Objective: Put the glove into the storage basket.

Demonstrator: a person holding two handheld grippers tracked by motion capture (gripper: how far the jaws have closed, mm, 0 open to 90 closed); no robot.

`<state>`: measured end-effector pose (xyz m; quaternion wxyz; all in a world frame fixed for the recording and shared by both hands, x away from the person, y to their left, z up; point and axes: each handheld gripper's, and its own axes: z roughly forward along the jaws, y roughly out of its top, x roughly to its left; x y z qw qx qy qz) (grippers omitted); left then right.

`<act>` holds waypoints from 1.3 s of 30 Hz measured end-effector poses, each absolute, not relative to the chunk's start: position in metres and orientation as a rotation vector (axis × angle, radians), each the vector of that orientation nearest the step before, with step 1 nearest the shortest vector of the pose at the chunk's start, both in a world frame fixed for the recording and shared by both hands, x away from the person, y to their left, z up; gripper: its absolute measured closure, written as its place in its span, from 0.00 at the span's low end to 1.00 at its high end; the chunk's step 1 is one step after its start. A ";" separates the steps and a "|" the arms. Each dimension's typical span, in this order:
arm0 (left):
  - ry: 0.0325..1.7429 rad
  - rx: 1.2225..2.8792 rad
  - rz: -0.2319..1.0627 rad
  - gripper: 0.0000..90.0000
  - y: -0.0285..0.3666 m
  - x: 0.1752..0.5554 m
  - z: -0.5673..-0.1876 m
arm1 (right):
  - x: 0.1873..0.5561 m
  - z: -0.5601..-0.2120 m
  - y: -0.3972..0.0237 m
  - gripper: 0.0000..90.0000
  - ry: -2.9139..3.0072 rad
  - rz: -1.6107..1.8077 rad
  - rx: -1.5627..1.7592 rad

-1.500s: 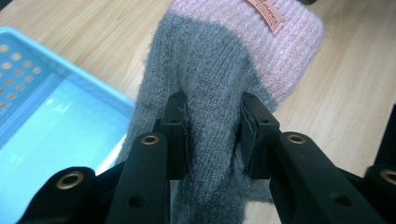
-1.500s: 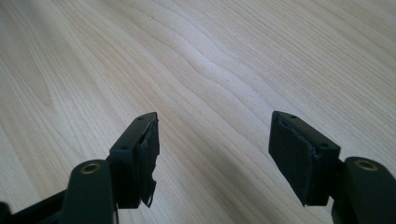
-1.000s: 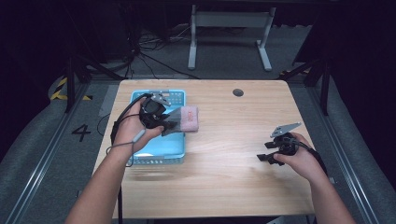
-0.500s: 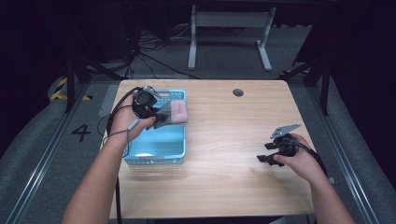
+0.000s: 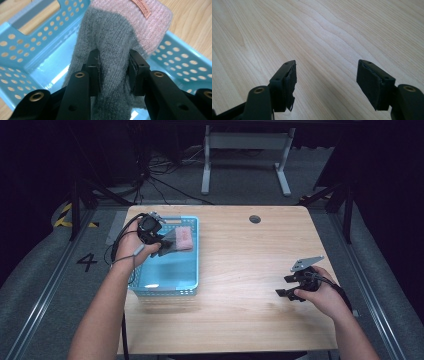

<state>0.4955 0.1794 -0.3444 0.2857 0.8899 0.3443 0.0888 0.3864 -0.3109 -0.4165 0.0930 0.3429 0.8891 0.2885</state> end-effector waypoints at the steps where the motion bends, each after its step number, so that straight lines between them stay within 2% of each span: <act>1: 0.923 2.387 0.229 0.75 0.180 0.498 -0.348 | 0.386 -0.416 -0.311 0.37 2.639 0.857 1.013; 9: 0.948 2.380 0.173 0.74 0.183 0.510 -0.370 | 0.380 -0.417 -0.313 0.36 2.635 0.849 1.022; 14: 0.941 2.434 0.166 0.74 0.178 0.517 -0.383 | 0.377 -0.418 -0.315 0.36 2.629 0.848 1.030; 23: 0.921 2.488 0.169 0.73 0.167 0.524 -0.393 | 0.374 -0.417 -0.319 0.36 2.621 0.843 1.036; 30: 0.910 2.538 0.126 0.73 0.160 0.531 -0.406 | 0.373 -0.419 -0.318 0.35 2.623 0.836 1.032; 39: 0.951 2.522 0.106 0.72 0.162 0.536 -0.413 | 0.374 -0.419 -0.318 0.35 2.626 0.836 1.026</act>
